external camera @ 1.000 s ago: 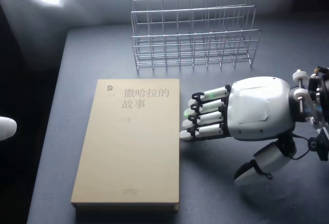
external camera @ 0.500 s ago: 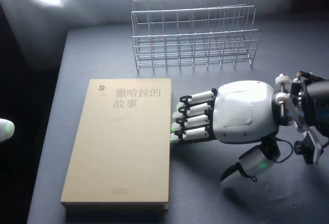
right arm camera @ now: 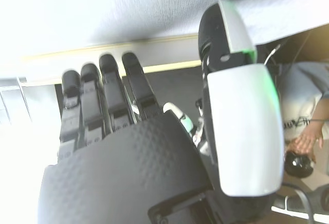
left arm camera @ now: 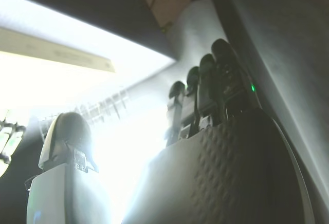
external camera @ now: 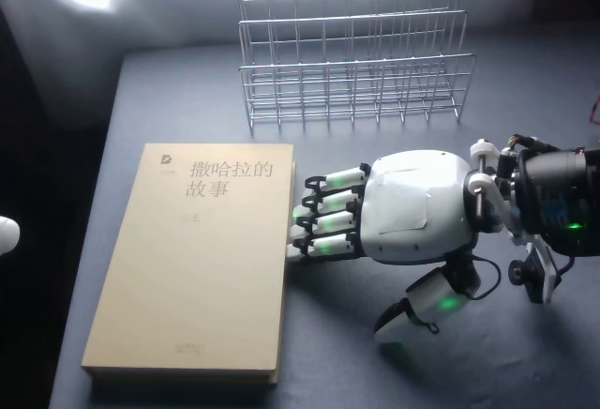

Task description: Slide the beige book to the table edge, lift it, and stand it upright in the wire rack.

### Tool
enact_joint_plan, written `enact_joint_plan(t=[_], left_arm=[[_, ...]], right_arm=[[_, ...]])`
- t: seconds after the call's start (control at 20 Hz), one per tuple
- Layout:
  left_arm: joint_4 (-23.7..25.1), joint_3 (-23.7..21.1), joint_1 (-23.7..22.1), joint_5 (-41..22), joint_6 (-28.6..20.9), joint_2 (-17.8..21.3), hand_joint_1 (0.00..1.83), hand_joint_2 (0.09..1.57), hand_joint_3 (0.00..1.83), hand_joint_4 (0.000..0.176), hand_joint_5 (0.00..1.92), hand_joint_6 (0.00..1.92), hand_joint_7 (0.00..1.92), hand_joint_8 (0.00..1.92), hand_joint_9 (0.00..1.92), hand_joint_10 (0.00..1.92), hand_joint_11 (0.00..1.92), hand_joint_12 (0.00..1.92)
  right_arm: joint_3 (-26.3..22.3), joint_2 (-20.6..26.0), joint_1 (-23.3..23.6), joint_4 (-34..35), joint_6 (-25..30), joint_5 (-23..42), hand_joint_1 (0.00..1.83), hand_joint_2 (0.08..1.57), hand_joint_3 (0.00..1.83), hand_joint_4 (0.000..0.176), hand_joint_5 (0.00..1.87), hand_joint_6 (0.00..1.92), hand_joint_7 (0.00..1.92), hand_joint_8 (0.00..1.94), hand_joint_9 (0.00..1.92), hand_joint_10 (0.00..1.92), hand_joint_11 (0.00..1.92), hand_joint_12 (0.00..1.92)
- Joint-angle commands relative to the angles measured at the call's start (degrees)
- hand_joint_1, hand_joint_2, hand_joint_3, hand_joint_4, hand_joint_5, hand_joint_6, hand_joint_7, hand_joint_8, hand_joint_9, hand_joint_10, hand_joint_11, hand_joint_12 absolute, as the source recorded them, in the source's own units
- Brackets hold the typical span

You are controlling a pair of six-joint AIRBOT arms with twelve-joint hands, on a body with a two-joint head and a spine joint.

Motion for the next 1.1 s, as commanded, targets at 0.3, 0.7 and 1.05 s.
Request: enact_joint_plan(t=[0.3,0.7,1.05], left_arm=[[0.74,0.58,-0.17,-6.08,-0.65,0.27,0.44,1.11,0.0,0.056,0.07,0.0,0.09,0.0,0.1,0.0,0.0,0.5],[0.74,0.66,0.15,-6.48,-0.85,0.38,0.42,1.12,0.0,0.055,0.02,0.01,0.05,0.0,0.06,0.01,0.0,0.4],[0.74,0.61,0.13,-7.01,-1.38,0.37,0.44,1.11,0.0,0.052,0.1,0.01,0.1,0.0,0.11,0.01,0.0,0.5]], right_arm=[[-0.04,-1.15,1.76,2.8,0.18,1.45,0.25,1.1,0.0,0.0,0.09,0.0,0.13,0.0,0.1,0.0,0.0,0.35],[-0.04,-2.79,2.39,3.16,0.17,-0.21,0.25,1.09,0.0,0.0,0.09,0.01,0.15,0.01,0.15,0.01,0.0,0.5],[-0.04,-4.14,2.96,3.75,0.17,-1.52,0.23,1.1,0.0,0.0,0.07,0.0,0.11,0.0,0.11,0.0,0.0,0.33]])
